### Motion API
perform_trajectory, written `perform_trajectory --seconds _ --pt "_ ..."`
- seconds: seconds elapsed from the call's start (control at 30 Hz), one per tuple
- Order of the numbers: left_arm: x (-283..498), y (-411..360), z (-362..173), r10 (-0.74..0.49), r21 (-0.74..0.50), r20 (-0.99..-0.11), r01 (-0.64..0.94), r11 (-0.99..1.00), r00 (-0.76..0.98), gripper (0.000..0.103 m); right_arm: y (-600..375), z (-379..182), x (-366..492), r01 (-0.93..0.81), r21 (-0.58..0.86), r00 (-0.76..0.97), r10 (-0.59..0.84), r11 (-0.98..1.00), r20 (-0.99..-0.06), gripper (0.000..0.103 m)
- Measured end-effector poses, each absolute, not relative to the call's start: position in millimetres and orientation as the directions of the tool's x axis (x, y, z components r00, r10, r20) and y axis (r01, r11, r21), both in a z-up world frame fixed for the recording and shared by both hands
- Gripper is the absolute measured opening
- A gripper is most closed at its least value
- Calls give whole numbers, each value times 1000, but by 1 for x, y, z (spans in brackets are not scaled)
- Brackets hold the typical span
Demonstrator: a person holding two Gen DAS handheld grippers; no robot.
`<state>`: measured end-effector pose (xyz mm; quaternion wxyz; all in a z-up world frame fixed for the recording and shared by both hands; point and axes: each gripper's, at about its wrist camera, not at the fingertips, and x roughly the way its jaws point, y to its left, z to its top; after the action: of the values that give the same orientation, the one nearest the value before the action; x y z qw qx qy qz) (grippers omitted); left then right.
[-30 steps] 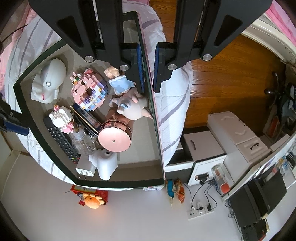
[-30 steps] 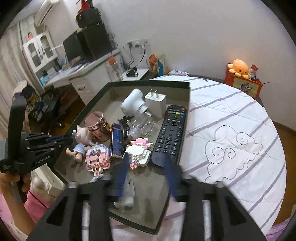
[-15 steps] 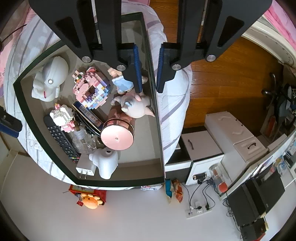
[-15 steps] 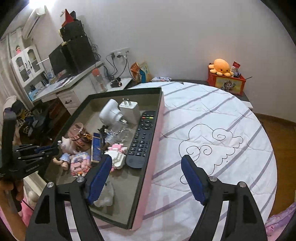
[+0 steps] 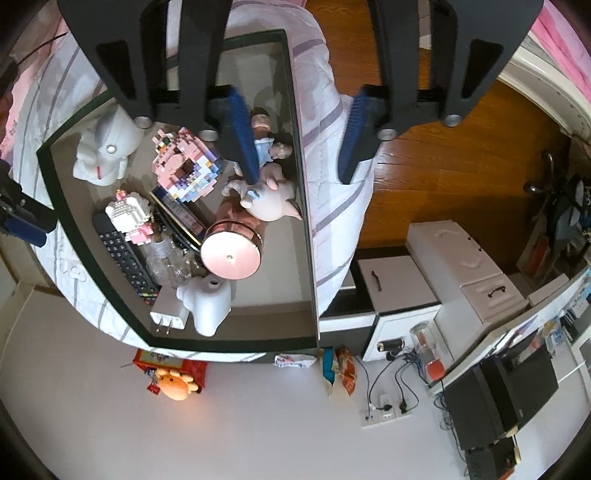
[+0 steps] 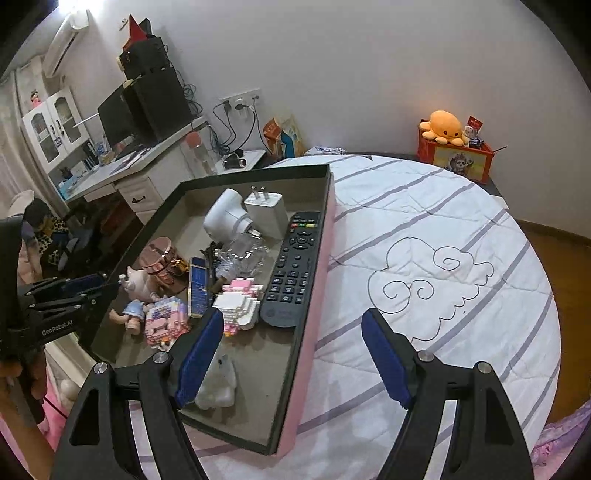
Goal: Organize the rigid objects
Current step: 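Withdraw the right tool from the box and open both tools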
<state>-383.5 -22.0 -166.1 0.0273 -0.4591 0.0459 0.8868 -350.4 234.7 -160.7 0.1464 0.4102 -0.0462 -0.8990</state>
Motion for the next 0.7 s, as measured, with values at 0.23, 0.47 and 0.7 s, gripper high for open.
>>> perform_trajectory --seconds 0.23,0.47,0.7 --pt "-368 -13 -151 10 73 -789 -111 -991 -614 82 223 -153 -339 244 206 -626 -316 -948 -713 79" --pt "-361 -7 -143 18 52 -770 -91 -994 -638 99 217 -149 -330 238 205 -637 -312 -949 -705 81" --pt "-359 3 -142 33 33 -764 -91 -995 -644 102 207 -148 -331 234 193 -644 -301 -953 -703 83"
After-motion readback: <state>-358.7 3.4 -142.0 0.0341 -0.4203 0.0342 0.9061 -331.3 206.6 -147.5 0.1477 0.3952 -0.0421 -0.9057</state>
